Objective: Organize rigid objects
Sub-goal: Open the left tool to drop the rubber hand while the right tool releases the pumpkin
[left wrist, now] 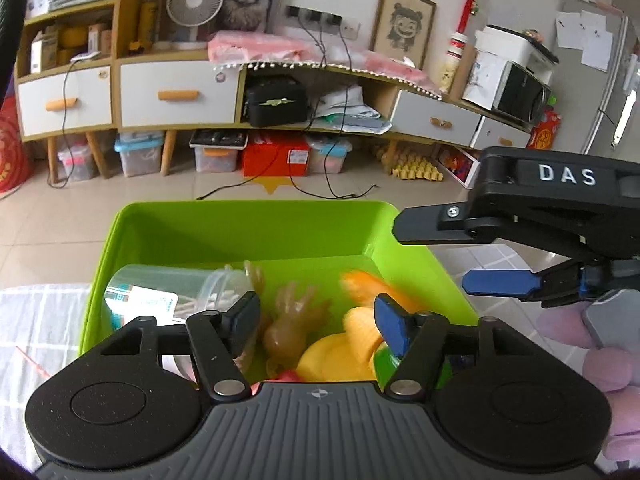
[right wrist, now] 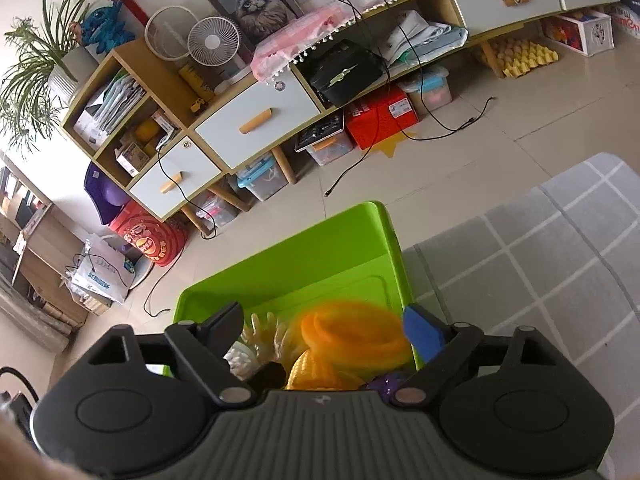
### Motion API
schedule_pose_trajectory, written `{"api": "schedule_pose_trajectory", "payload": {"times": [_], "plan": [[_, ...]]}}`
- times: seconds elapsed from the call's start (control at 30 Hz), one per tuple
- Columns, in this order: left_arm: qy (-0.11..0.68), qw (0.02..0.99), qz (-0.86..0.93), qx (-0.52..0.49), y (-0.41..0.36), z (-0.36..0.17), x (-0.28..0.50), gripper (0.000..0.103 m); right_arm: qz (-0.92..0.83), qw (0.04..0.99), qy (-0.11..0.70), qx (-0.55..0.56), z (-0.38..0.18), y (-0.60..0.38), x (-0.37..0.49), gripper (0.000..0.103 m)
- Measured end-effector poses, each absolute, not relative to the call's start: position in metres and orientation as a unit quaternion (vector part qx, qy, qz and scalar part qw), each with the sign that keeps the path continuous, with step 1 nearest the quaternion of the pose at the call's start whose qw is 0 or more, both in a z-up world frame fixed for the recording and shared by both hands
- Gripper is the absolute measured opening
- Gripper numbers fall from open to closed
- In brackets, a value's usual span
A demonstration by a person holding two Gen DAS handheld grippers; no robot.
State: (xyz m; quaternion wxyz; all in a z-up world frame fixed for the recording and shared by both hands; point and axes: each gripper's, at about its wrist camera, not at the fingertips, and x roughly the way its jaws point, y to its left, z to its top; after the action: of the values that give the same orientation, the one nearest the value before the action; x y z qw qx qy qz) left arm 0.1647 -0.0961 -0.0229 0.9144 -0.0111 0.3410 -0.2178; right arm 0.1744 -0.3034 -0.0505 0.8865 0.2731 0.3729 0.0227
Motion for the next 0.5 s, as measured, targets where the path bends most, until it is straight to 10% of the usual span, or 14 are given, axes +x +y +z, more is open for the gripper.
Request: {"api": "schedule_pose_trajectory", "payload": {"times": [0.5], "plan": [[0.339, 0.916, -0.215, -0.001, -0.091, 0.001, 0.147, 0.08, 0.014, 0.888, 0.374, 0.267, -0.033, -0.304, 0.144, 0.069]]}}
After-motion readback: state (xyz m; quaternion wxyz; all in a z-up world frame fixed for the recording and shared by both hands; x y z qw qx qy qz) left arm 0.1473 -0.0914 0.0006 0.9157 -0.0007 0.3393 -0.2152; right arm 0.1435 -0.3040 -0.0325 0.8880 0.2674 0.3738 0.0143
